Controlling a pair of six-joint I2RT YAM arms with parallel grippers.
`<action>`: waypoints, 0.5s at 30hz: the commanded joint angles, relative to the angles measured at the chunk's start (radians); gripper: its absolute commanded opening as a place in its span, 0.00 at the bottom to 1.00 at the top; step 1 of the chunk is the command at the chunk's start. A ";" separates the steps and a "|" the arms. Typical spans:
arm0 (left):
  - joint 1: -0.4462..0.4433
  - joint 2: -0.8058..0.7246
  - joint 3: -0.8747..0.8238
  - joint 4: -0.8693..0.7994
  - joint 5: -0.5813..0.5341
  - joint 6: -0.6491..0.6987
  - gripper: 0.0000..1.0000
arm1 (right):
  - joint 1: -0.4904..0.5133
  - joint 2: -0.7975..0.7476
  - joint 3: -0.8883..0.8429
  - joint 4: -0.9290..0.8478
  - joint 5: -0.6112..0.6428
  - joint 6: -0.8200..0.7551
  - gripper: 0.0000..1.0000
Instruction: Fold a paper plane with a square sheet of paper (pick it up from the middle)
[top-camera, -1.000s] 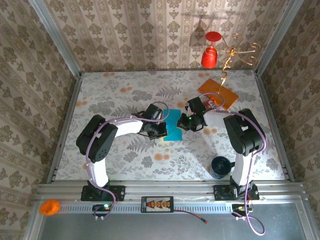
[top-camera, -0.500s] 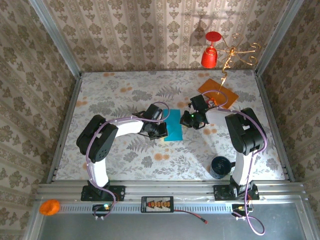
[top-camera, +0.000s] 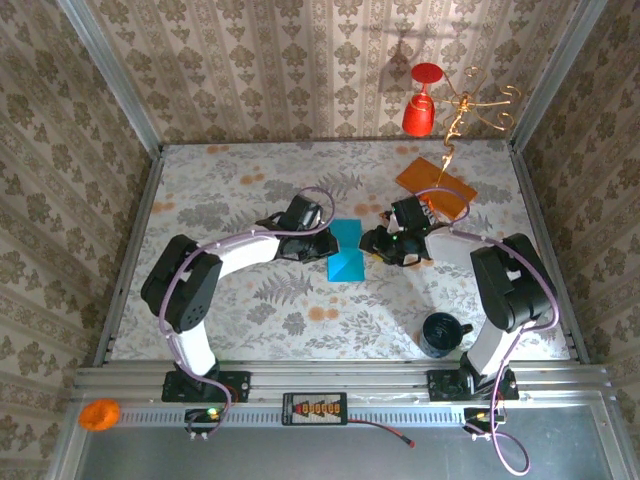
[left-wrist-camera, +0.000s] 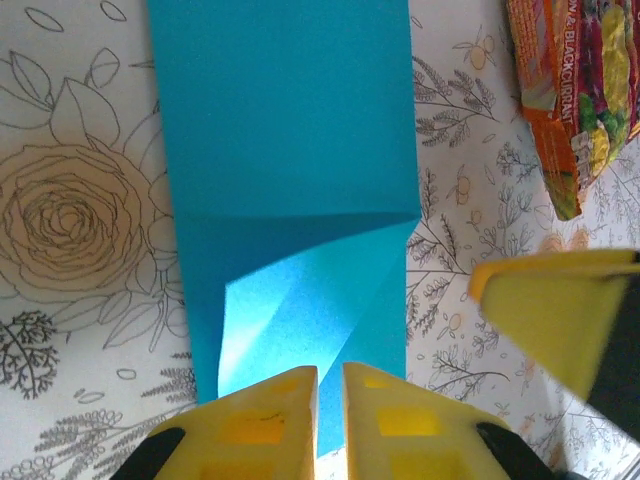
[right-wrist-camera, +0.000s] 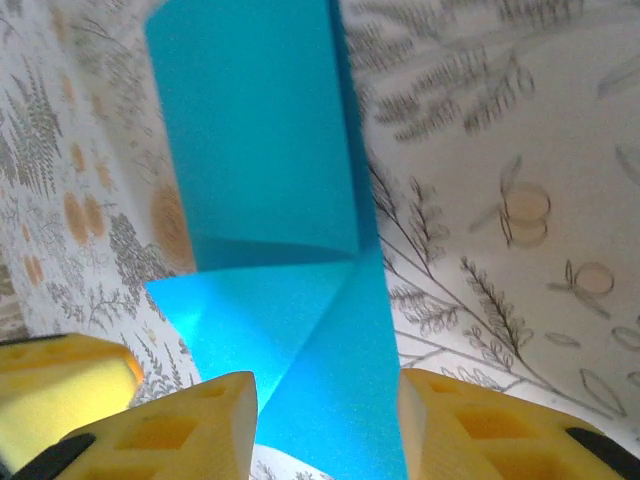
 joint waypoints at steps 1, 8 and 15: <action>0.007 0.040 0.027 0.024 0.018 0.000 0.16 | 0.012 0.037 -0.017 0.070 -0.087 0.070 0.43; 0.021 0.043 0.009 0.058 0.008 -0.013 0.17 | 0.026 0.062 -0.029 0.128 -0.107 0.124 0.40; 0.023 0.045 0.003 0.057 0.017 -0.010 0.17 | 0.033 0.087 -0.027 0.156 -0.108 0.156 0.33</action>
